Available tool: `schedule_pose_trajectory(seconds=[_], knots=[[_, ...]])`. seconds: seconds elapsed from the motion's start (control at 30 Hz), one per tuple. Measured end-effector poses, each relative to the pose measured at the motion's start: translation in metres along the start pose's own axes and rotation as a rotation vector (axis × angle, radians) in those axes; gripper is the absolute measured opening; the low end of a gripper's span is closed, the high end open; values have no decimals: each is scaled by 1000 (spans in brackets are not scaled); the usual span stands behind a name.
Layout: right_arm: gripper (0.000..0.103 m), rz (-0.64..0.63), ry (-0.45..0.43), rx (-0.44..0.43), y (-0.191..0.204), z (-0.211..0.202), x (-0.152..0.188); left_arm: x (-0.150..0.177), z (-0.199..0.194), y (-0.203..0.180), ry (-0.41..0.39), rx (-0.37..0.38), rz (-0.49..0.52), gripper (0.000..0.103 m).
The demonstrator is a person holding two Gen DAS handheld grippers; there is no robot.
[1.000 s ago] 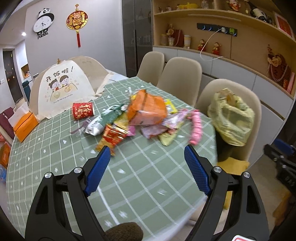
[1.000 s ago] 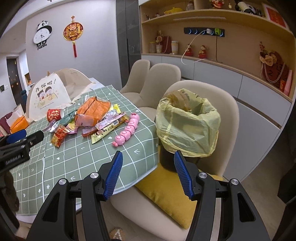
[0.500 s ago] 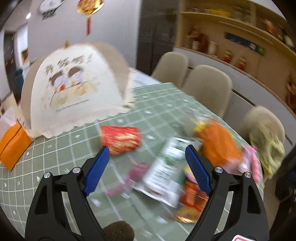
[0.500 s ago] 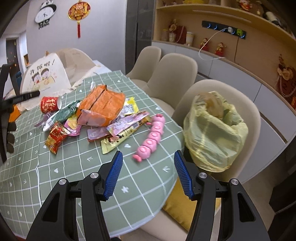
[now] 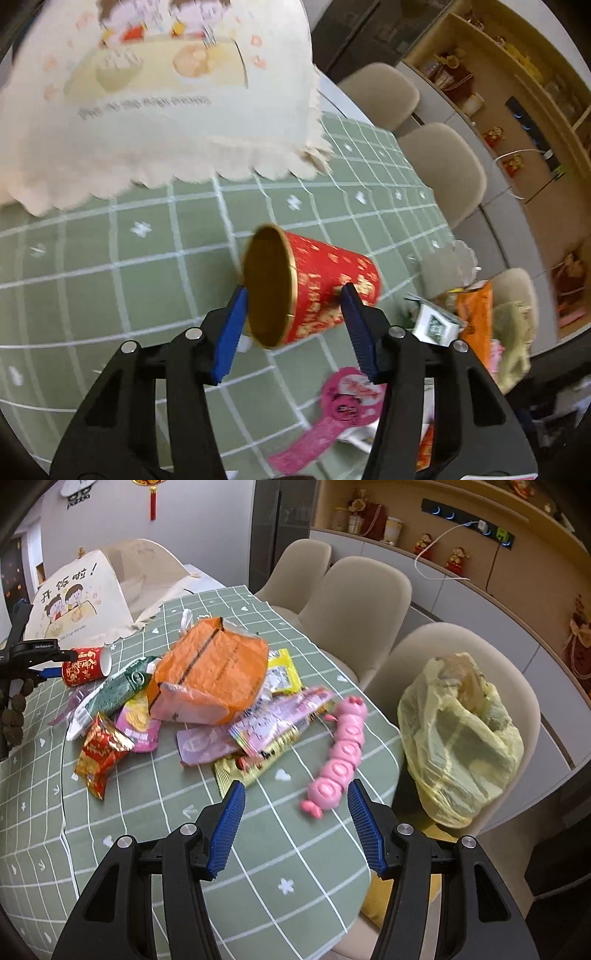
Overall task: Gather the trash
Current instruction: 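Grasp the red can with the left tool while the right tool grasps the orange bag, then lift the red can with the left tool while the right tool lifts the orange bag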
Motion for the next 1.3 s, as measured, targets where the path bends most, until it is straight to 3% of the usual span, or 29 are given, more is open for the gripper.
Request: schedule_pose_trajectory(seconds=[0.1, 0.23, 0.4, 0.53, 0.6, 0.73, 0.8, 0.93, 1.0, 1.1, 1.3], knots=[[55, -13, -4, -27, 7, 5, -13, 2, -2, -15, 11, 56, 12, 21], [55, -42, -26, -64, 22, 18, -45, 8, -19, -40, -18, 75, 53, 3], [55, -82, -56, -117, 41, 43, -87, 22, -48, -62, -57, 99, 73, 2], [55, -67, -12, -187, 36, 72, -98, 35, -74, -78, -90, 114, 84, 2], [55, -88, 1, -182, 28, 90, -100, 43, -88, -85, -106, 118, 87, 2], [55, -59, 45, -237, 16, 129, -98, 65, -109, -97, -140, 47, 99, 2], [55, -40, 72, -273, 15, 146, -96, 74, -114, -102, -128, 54, 80, 3], [54, -8, 77, -370, 21, 155, -96, 90, -119, -117, -125, 17, 85, 3], [28, -2, 108, -460, 30, 153, -95, 97, -119, -122, -117, -1, 83, 3], [9, -10, 111, -522, 38, 141, -99, 104, -122, -129, -117, -20, 90, 3], [5, -77, 9, -546, 34, 79, -116, 116, -137, -139, -148, -27, 84, 3]])
Point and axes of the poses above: each gripper's, at about its wrist camera, not at the fingertips, and z roughly the way its jaws point, y to its left, x to its underside, the point moved 8 cm from there along z, roughly the way its jaws point, and after that the axes turned 9 degrees about -x, right-handed, at the moved point
